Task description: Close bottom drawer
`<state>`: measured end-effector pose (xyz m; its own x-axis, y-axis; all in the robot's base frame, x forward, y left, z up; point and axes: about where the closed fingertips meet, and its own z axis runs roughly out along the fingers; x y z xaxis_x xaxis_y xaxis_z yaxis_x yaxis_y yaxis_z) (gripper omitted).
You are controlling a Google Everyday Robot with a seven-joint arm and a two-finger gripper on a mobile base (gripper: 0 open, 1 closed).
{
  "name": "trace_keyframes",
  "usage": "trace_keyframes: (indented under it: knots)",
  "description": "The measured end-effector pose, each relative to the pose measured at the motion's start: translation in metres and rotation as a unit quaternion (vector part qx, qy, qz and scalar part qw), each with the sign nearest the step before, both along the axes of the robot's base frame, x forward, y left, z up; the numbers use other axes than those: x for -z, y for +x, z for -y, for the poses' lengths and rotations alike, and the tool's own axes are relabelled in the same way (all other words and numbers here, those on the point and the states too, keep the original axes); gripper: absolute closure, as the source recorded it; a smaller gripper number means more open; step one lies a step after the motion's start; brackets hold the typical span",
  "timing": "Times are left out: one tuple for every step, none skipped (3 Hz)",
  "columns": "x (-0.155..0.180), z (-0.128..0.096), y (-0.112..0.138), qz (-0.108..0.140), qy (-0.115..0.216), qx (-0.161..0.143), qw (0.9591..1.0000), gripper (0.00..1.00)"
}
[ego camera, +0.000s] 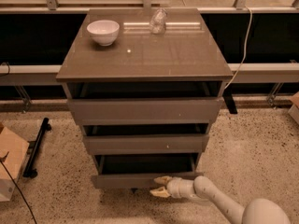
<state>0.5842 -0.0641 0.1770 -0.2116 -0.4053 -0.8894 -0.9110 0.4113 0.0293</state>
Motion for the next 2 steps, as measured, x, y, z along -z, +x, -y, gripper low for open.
trace_keyframes:
  knots:
    - [0.0004,-0.0019,-0.0006,-0.001,0.001,-0.001,1.0,0.0]
    - [0.0004,-0.0019,-0.0006,-0.001,0.001,-0.001,1.0,0.0]
